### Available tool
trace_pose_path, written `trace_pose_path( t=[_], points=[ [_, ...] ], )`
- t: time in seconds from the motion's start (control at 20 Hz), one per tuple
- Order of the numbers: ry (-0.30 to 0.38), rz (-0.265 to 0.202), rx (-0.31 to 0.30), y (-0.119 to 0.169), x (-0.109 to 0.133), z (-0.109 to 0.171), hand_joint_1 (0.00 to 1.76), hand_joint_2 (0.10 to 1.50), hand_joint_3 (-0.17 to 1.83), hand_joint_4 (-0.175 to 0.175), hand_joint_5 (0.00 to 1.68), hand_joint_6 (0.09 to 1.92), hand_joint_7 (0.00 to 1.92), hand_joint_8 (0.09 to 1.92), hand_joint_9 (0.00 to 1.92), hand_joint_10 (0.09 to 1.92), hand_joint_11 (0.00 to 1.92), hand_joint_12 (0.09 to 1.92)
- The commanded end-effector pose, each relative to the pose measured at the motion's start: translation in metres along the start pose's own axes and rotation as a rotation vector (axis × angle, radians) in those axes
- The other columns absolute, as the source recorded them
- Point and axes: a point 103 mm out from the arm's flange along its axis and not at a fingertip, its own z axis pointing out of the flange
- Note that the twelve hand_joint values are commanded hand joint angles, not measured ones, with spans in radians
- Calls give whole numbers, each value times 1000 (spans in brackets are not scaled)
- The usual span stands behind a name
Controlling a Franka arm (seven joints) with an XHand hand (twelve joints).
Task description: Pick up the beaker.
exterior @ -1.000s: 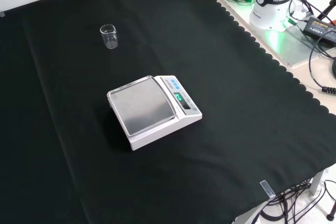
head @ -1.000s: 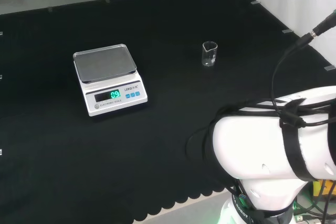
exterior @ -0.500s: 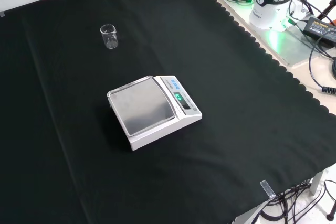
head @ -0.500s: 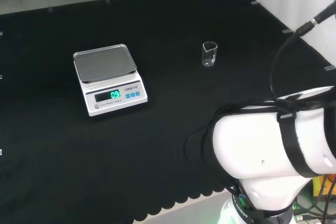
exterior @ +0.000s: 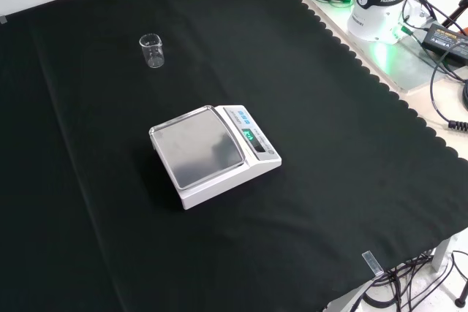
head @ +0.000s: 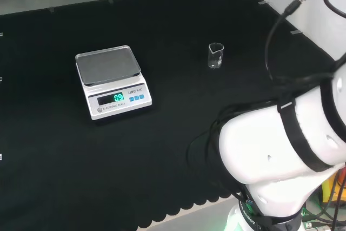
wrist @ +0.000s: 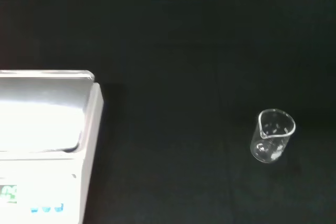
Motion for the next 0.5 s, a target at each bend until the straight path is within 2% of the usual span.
trace_pose_path(
  t=[0.05,0.5],
  points=[
    [-3,64,50,56,-16,24,463,780,164,-54,409,87,41,769,0,635,0,1558],
    [32,142,112,101,-57,59,476,760,134,-61,276,87,64,784,0,725,19,1560]
  ],
)
